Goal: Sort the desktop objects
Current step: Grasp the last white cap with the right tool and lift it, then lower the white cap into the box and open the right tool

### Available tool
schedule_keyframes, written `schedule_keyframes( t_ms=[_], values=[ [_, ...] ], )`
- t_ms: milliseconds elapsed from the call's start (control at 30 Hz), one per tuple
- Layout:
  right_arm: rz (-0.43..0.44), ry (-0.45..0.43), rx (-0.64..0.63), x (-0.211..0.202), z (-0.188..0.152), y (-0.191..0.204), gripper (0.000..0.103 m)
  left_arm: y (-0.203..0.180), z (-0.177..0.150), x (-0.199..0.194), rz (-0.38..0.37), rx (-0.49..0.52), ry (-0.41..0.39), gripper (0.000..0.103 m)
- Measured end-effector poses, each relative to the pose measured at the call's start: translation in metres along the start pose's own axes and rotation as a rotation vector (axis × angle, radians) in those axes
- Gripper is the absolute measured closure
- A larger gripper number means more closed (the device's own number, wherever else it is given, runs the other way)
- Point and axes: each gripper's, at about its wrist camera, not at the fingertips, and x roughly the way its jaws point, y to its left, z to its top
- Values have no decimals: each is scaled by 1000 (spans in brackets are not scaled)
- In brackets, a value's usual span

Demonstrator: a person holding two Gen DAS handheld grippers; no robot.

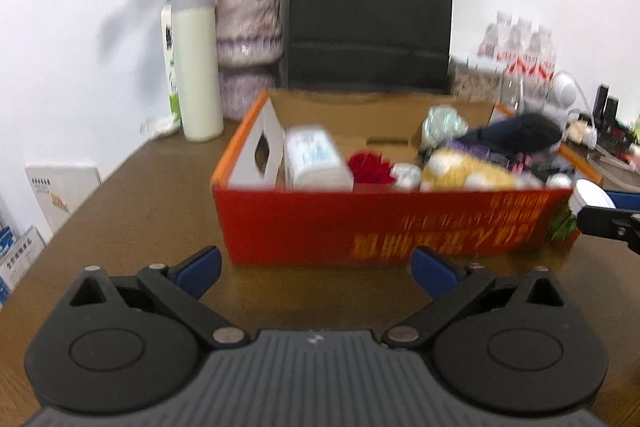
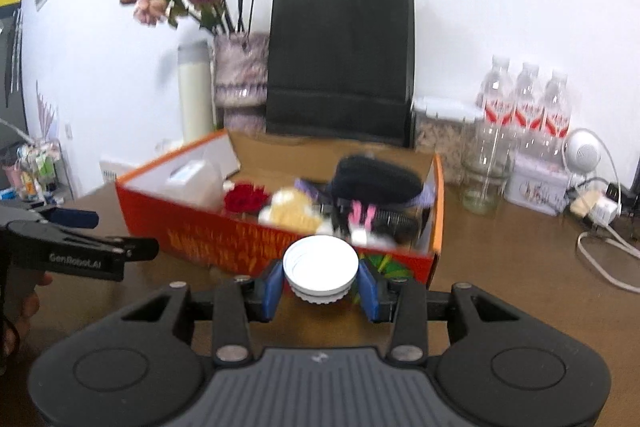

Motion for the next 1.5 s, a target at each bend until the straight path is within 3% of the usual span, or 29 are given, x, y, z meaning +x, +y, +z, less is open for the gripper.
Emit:
schedule_keyframes(
  t_ms=[167, 400, 533, 800, 867, 933, 1133, 1500],
  values=[
    [9, -62, 2, 10, 26, -2, 64, -4, 26, -3, -22, -28, -84, 0],
    [8, -115, 6, 48, 53, 6, 64, -12, 57, 20, 21, -57, -183, 0],
    [-7, -110, 8, 68, 56, 9, 64, -6, 63, 31, 78, -82, -191, 0],
    [-54, -131, -58, 73, 49, 18, 63, -3, 58, 35, 85, -68, -174, 0],
    [-53, -126, -50, 72, 48, 18, 46, -4, 56, 34, 86, -63, -180, 0],
    [-57, -133, -47, 69, 46, 18, 14, -5, 55, 33, 90, -62, -181, 0],
    [-85, -129, -31, 57, 44, 18, 3, -4, 52, 26, 84, -62, -178, 0],
    [-138, -72, 26, 30, 32, 10, 0, -7, 35, -3, 68, -43, -173, 0]
  ],
)
